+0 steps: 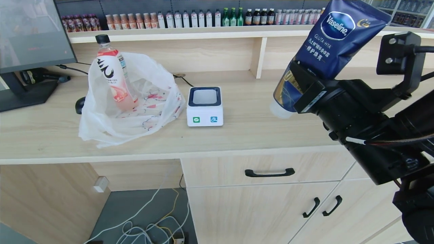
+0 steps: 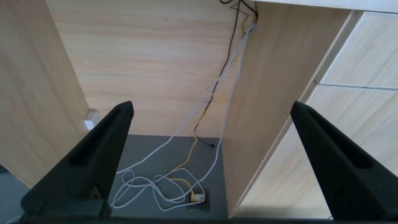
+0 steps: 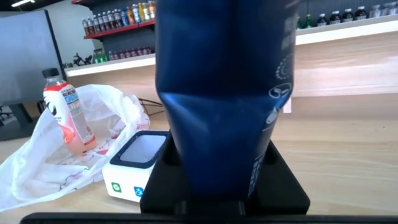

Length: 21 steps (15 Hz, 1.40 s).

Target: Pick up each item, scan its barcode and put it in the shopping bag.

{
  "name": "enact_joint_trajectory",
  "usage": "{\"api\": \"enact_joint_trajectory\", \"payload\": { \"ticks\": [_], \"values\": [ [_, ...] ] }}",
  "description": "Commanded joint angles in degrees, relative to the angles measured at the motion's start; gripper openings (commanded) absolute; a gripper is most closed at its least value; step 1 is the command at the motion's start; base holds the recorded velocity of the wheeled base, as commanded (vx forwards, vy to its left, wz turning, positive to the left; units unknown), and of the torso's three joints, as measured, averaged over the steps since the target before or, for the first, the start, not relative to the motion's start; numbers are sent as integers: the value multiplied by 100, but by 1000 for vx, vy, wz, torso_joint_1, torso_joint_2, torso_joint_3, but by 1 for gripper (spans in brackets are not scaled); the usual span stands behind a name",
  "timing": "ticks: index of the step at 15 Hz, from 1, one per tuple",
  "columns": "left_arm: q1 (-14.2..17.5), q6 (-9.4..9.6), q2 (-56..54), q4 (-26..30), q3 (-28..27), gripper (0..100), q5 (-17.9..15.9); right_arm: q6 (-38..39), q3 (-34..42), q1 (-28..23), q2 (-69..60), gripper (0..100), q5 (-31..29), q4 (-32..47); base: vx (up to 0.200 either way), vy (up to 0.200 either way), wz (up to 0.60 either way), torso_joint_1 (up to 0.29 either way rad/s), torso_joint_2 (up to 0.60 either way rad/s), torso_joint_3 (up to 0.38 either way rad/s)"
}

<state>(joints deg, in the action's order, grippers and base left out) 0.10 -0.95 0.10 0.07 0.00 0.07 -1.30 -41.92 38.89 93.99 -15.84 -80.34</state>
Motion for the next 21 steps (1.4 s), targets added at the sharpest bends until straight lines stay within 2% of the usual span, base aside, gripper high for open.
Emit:
{"api": "enact_joint_trajectory", "payload": {
  "ticks": [1,8,21],
  "values": [
    [-1,-2,8,-7,0,100,1,-1,18,5,5,0,2,-8,0,200,0,2,2,2],
    [-1,-2,8,-7,0,100,1,-1,35,5,-3,0,37,-44,0,200,0,0,3,2],
    [-1,16,-1,-7,0,100,1,16,132,-48,-21,0,283,-17,0,0,0,0,0,0]
  ]
}}
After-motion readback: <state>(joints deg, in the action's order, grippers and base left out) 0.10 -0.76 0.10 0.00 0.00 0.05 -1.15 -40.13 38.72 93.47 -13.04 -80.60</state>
